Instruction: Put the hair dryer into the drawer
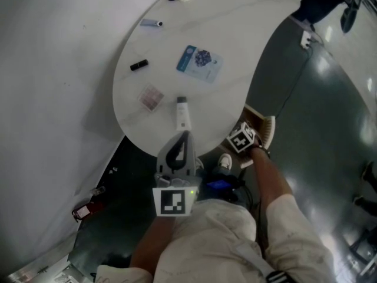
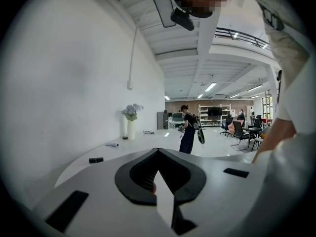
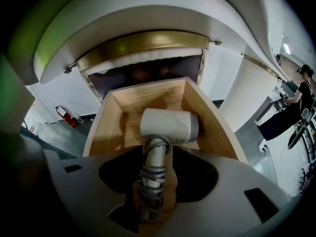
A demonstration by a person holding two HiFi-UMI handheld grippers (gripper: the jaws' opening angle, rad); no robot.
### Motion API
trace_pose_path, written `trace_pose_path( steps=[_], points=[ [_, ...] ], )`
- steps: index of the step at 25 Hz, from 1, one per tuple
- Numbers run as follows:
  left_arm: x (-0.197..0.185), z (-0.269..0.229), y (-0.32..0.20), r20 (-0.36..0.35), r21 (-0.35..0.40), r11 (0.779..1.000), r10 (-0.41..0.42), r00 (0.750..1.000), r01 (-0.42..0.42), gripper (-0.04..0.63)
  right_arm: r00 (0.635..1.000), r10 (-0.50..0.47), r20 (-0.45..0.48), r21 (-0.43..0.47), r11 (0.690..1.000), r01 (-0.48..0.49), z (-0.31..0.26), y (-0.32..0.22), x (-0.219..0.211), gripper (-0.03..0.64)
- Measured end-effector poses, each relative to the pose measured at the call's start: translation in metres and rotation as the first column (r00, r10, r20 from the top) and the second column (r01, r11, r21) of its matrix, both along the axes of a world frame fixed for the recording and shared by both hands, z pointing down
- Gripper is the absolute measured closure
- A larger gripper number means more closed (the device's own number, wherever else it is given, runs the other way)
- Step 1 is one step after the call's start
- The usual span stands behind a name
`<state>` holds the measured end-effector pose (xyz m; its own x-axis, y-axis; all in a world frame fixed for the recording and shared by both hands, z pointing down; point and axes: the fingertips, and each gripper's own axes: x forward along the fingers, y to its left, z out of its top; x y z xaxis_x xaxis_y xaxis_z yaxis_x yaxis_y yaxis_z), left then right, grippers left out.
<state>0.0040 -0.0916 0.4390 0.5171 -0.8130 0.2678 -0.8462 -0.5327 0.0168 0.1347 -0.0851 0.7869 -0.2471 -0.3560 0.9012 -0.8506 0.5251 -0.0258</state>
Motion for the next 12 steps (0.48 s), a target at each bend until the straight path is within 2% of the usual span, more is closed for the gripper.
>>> trace_pose_path(
  steps=[8,12],
  points=[
    [0.003,-0.006,0.0,-0.038,0.016,1.0,0.017,0.999,-0.017,0.594,0.998,-0.043,-0.047,-0.024,0.999,0.042,-0.019,0.011,0.011,0.419],
    [0.006,-0.006,-0.003,-0.061,0.016,1.0,0.026,0.998,-0.025,0.594,0.999,-0.045,-0.028,-0.052,0.998,0.044,-0.034,0.019,0.014,0.419]
  ],
)
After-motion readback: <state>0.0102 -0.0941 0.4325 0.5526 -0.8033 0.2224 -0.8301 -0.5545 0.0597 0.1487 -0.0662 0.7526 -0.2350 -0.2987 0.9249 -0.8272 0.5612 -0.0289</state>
